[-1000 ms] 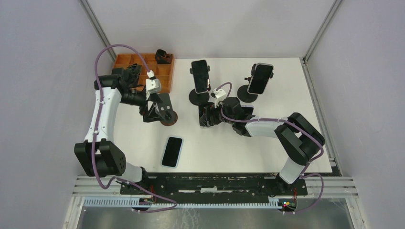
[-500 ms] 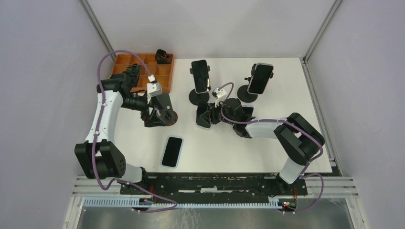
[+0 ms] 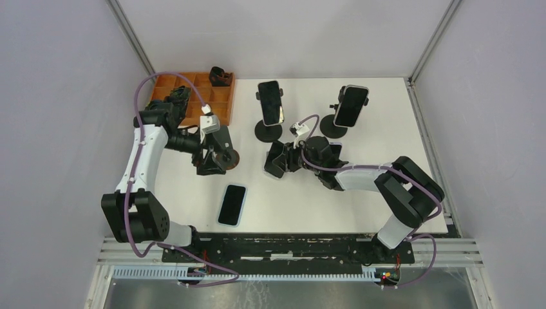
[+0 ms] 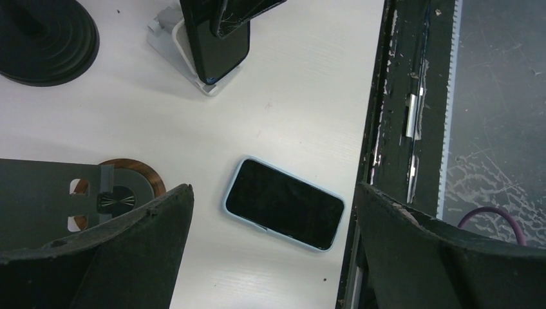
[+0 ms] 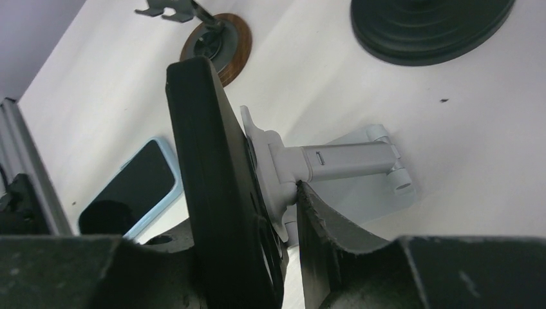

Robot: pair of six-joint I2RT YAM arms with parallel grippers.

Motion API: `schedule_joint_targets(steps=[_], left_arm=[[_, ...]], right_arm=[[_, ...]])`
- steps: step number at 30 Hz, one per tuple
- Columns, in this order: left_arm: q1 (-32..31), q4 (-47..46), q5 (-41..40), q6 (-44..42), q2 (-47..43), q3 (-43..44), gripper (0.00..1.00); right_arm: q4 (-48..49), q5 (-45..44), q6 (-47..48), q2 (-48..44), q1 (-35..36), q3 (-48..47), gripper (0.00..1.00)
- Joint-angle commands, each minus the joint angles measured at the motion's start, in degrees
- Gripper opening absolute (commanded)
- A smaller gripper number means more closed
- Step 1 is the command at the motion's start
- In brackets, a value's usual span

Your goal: Remove the phone from the phone stand

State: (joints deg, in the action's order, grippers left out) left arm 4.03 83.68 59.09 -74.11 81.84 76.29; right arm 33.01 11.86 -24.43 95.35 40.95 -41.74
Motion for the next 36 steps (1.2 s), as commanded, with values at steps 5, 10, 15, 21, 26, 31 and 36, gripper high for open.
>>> schedule_joint_targets(steps=[5,10,15,21,26,31,36], left_arm=[[-2.5,0.3,2.9,-3.3,-1.8,-2.1,1.00],[-5.8,0.3,2.6,-4.5,-1.6,-3.6,0.99],[-9.9,0.3,2.2,-4.9,-1.6,-5.2,0.94],[-12.1,0.3,1.9,-4.5,-1.0,-5.4,0.82],[-13.6,0.3,2.4,-4.4,-1.2,-5.9,0.75],[-14.0,0.3,2.0,-3.8,-1.6,-6.3,0.73],[-14.0,0.3,2.3,-3.1,-4.4,-5.3,1.00]], right_arm=[[16.9,15.2,-11.8,-6.2,2.4,2.5,0.00],[24.1,22.9,-16.7,-6.1,3.8,2.5,0.00],[25.4,28.0,-17.3,-5.4,5.7,0.4,0.00],[26.0,31.3,-17.4,-4.7,7.2,-1.3,0.00],[27.5,32.3,-18.6,-4.6,7.8,-2.3,0.00],[28.8,33.5,-19.8,-5.3,7.9,-2.7,0.00],[28.9,34.3,-20.5,-8.0,6.8,-2.0,0.00]])
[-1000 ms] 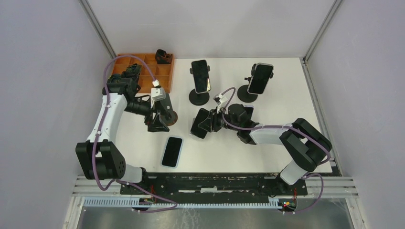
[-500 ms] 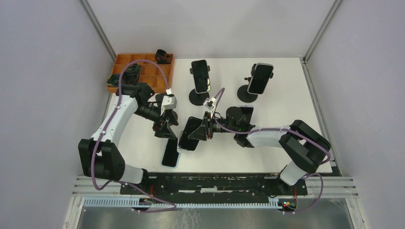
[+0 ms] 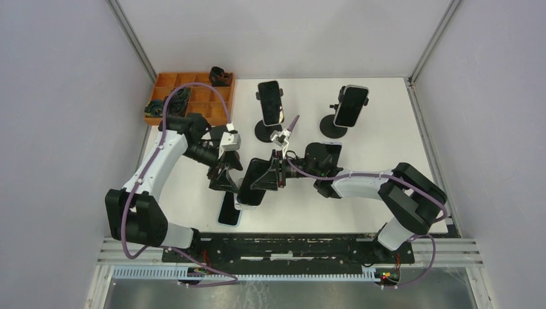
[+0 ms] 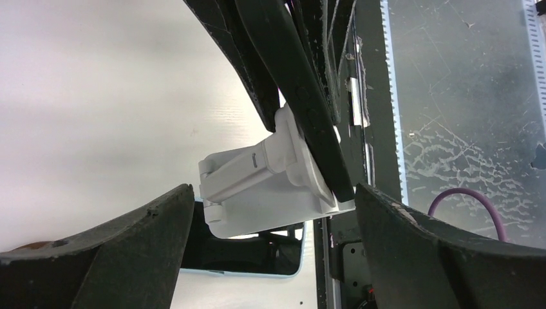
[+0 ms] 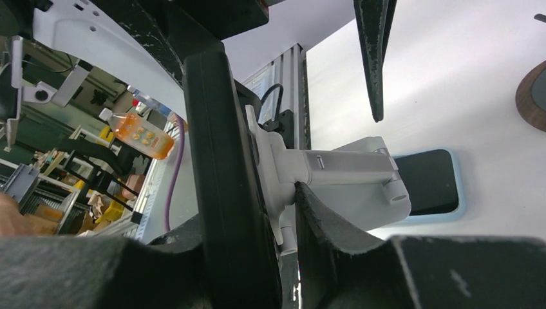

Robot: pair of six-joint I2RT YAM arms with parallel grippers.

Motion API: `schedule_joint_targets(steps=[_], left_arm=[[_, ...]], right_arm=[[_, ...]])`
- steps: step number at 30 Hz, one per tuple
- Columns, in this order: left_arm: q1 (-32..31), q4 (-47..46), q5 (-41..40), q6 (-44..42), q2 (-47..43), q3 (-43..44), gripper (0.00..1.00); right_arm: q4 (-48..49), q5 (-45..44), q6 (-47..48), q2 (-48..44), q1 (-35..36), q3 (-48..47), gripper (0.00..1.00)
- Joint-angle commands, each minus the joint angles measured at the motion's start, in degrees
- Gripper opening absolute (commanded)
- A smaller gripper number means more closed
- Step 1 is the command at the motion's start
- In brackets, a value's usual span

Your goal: Remove the phone from the phone stand

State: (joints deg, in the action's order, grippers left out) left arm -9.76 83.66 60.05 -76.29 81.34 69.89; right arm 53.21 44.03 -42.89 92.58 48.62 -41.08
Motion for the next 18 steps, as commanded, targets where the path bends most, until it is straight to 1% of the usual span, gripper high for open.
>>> schedule_joint_targets(steps=[1,5,8,11,14,18], left_arm=[[-0.2,0.4,1.3,-1.0,-4.7,1.5,1.00],[-0.2,0.4,0.5,-2.9,-7.8,2.8,1.00],[-0.2,0.3,-0.1,-3.7,-8.0,3.4,1.00],[-0.2,0.3,0.5,-4.5,-7.8,3.9,0.95],[-0.2,0.1,2.4,-4.4,-7.9,4.8,0.91],[-0.2,0.0,3.1,-3.9,-8.3,6.7,0.90]], right_arm=[[9.6,2.3,-3.0,-6.1,-1.7,-2.1,0.00],[18.9,3.9,-10.5,-8.2,-4.1,0.5,0.00],[22.4,5.4,-13.6,-8.9,-4.1,0.1,0.00],[27.7,6.1,-18.0,-8.4,-4.1,0.2,0.00],[28.3,6.7,-18.8,-7.9,-3.6,-0.2,0.00],[28.6,7.5,-19.0,-6.8,-2.6,-0.9,0.00]])
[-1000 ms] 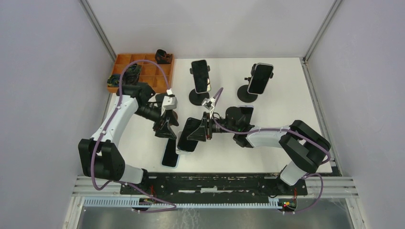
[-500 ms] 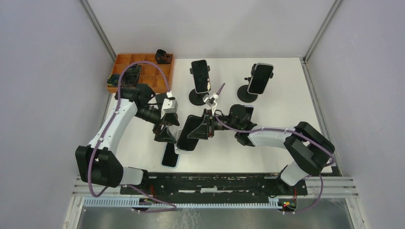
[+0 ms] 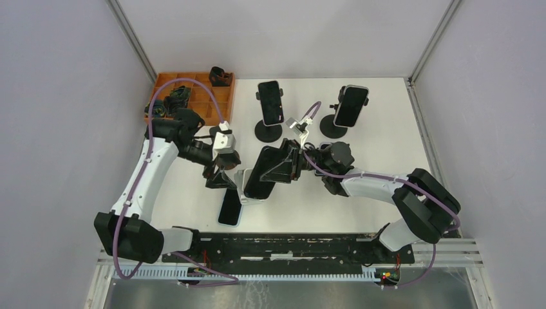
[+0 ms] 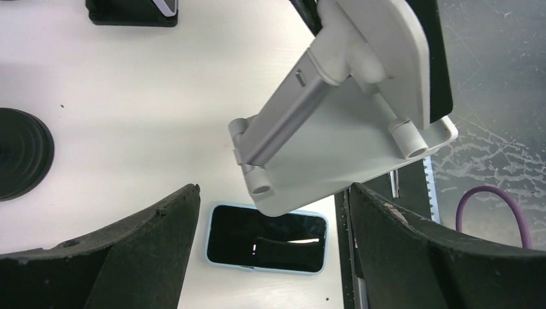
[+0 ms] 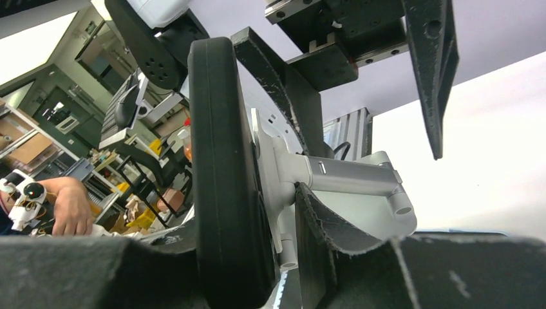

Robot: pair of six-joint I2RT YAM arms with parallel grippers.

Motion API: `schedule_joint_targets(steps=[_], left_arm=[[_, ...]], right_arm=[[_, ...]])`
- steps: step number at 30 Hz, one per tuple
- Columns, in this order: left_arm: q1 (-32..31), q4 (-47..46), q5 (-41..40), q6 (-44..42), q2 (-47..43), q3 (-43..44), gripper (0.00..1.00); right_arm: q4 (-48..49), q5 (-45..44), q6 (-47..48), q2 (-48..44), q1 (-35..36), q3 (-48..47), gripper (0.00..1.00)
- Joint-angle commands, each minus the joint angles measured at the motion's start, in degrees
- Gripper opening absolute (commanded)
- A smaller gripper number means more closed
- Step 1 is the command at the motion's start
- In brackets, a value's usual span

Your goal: Remove the phone from the phone stand

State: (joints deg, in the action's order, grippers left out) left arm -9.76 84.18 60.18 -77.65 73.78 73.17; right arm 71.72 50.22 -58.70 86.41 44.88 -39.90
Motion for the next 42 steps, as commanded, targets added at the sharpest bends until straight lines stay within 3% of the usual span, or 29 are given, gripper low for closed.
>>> schedule_joint_targets(steps=[1,23,30,36,42], left_arm=[[-0.2,-0.4,2.9,-2.5,-0.7,3.7,0.90],[-4.5,-0.2,4.0,-0.9,-5.1,1.0,0.92],[-4.5,-4.8,4.1,0.5,-6.1,-0.4,0.80],[-4.5,-9.4,3.1,1.0,-9.9,-3.2,0.51],[-4.5,-8.2,1.9,-0.5,-10.0,-3.1,0.37]], right_arm=[[10.4,1.6,-3.4,-0.4,1.3,-2.2,0.00],[15.5,-1.2,-9.2,5.7,2.1,-8.0,0.00],[16.4,-2.5,-11.1,7.4,4.0,-10.6,0.00],[16.3,-5.8,-12.1,6.8,4.2,-9.1,0.00],[12.9,-10.0,-13.9,7.2,3.2,-8.4,0.09]])
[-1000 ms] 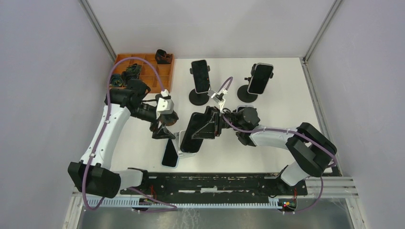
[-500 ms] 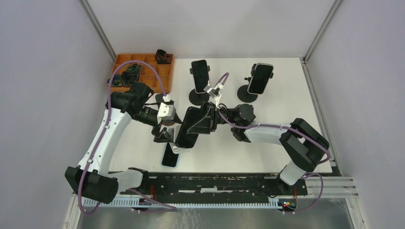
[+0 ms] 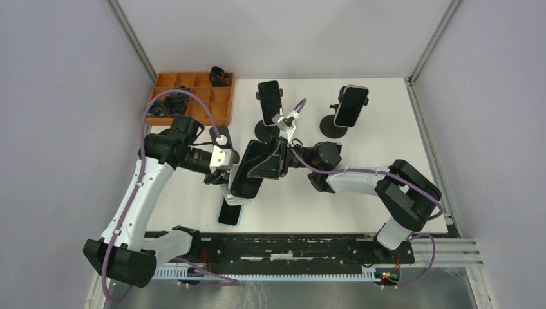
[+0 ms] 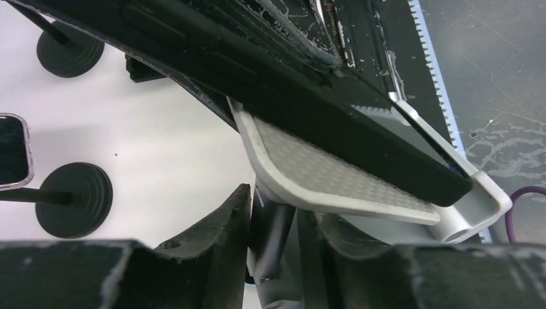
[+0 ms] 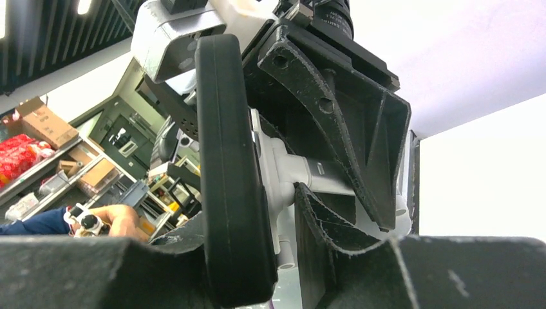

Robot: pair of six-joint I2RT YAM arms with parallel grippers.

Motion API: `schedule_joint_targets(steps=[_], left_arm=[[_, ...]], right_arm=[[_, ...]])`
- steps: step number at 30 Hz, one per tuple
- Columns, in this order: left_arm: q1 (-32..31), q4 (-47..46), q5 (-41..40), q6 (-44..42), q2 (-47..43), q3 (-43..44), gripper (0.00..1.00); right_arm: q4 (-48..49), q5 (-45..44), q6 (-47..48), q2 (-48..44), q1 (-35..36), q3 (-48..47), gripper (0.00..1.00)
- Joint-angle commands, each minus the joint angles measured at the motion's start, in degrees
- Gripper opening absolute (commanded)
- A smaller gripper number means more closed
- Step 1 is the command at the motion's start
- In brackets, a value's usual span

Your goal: Remove the phone from the phone stand

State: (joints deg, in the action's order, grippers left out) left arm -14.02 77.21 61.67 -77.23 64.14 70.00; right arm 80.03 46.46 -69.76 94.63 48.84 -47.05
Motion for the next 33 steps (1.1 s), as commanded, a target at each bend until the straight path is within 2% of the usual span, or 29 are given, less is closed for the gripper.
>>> schedule_joint_targets(steps=[1,7,16,19,22,29,33], left_arm=[[-0.3,-1.0,0.3,-1.0,-0.2,0.2,0.34],[-0.2,1.3,0.0,-2.0,2.1,1.1,0.03],[-0.2,2.2,0.0,-2.7,2.7,1.1,0.02],[-0.2,2.3,-0.2,-2.7,2.9,1.3,0.02],[-0.2,2.2,-1.1,-2.7,3.1,1.6,0.02],[-0.2,1.3,-4.0,-2.3,2.8,1.8,0.02],[-0.2,-2.6,-8.8,-0.3,2.1,0.8,0.02]], right_arm=[[4.5,-6.8,-3.2,-0.9,-0.9,-1.2,0.10],[0.6,-9.6,-2.8,-1.8,-1.6,0.3,0.13],[-1.7,-16.5,-3.0,-4.8,-4.1,4.5,0.15],[-3.9,-19.1,-2.8,-5.2,-4.3,5.1,0.22],[-9.1,-21.9,-1.5,-6.2,-4.5,5.5,0.21],[-8.0,-21.3,-4.1,-7.2,-5.7,6.6,0.10],[-9.2,-18.9,-4.4,-10.8,-9.0,8.9,0.05]])
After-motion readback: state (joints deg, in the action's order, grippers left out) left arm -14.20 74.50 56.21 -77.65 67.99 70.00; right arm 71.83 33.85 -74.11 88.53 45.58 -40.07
